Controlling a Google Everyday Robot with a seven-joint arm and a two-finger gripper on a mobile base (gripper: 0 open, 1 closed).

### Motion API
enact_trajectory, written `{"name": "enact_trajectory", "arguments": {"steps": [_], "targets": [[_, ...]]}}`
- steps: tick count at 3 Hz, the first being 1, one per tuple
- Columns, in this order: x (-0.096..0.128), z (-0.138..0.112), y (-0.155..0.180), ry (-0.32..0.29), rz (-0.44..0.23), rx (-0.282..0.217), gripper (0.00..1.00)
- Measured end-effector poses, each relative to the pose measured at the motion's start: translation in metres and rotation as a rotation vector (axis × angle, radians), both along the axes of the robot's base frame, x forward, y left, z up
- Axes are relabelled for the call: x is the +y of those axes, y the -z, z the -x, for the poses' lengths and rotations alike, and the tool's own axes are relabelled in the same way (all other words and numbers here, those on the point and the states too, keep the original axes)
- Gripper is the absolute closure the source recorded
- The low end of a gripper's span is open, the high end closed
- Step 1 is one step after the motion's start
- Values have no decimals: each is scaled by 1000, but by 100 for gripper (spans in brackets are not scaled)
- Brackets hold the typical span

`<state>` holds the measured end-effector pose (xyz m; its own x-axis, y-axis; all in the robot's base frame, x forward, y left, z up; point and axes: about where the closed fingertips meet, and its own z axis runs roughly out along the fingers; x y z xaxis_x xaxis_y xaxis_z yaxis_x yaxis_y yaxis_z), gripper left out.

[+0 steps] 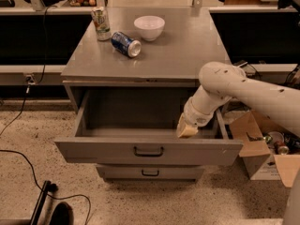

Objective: Open top drawer

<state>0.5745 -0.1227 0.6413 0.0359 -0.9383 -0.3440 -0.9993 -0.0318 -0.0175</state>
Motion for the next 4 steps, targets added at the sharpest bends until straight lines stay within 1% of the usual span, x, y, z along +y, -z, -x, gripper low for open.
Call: {"name": "enact_trajectory", "arguments": {"steps": [1,2,4], "targets": [[2,10,19,-26,-26,55,100],[7,33,13,-94,-54,95,100],[8,95,-35,-256,-151,143,100]]}}
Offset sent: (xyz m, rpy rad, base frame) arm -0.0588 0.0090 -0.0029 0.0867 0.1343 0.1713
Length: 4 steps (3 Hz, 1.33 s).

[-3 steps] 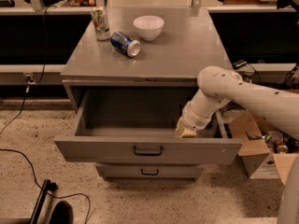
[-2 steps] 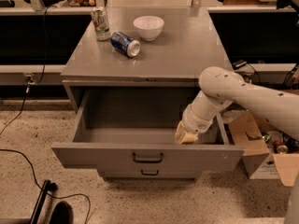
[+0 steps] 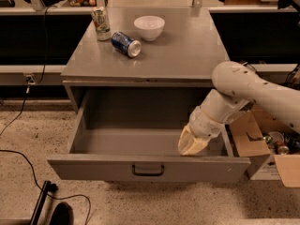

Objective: Open top drawer

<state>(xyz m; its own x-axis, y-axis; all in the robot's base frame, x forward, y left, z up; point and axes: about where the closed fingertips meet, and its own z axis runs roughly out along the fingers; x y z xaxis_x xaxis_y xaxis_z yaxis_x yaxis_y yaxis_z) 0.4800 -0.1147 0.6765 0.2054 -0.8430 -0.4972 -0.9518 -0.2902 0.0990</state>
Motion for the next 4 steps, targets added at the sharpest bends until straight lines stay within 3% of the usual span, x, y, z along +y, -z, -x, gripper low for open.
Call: {"name": "enact_trajectory", "arguments": {"steps": [1,2,3,4], "targets": [[-1,27,-16,-55,-33,47,100],[-5,36,-30,-72,-59,50,100],[-28,16,-70,26,-170,-62,100],[-41,-1,-102,111,-221,-166,100]]}}
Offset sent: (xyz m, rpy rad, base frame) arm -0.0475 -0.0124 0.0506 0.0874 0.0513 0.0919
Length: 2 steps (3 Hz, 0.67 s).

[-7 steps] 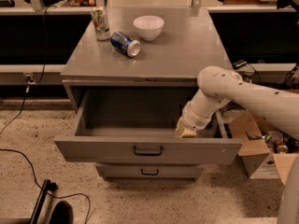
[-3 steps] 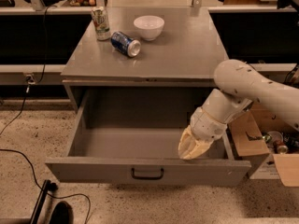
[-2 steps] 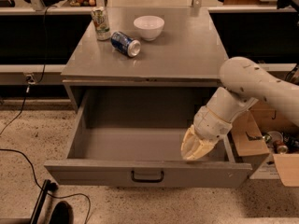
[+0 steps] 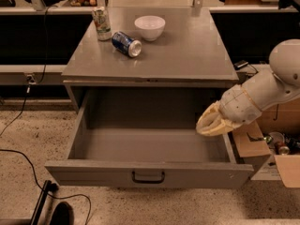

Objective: Open top drawer

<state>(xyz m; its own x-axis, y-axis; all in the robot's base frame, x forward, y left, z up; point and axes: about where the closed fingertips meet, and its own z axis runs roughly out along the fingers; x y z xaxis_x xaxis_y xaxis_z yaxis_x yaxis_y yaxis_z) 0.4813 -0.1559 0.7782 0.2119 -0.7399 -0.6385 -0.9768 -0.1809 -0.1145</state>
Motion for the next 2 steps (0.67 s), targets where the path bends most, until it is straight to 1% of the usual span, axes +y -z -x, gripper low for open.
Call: {"name": "enact_trajectory", "arguments": {"steps": [1,2], "targets": [[3,-12,-13,31,-72,0,81],[5,-12,-12,28,-72,1,57]]}}
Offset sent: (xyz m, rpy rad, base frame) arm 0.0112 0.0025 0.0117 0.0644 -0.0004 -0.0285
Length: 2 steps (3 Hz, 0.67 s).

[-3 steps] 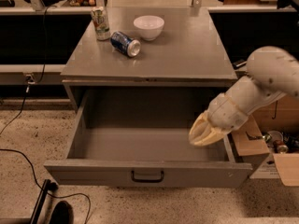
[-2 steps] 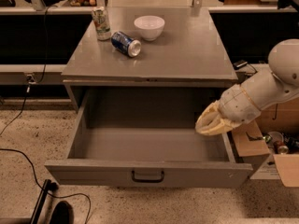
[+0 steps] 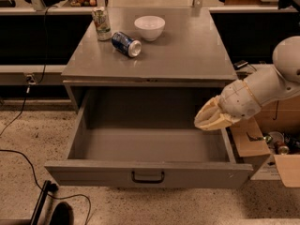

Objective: Open top drawer

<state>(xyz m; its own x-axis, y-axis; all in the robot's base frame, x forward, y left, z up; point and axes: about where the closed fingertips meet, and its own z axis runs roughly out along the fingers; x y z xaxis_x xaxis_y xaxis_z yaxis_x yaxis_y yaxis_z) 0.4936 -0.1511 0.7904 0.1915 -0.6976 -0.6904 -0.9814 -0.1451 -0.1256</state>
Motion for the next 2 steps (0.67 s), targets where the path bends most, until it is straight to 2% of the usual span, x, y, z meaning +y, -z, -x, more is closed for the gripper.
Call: {"name": "enact_trajectory", "arguments": {"steps": [2], "targets": [[3,0,2,-6,-2,3,11]]}}
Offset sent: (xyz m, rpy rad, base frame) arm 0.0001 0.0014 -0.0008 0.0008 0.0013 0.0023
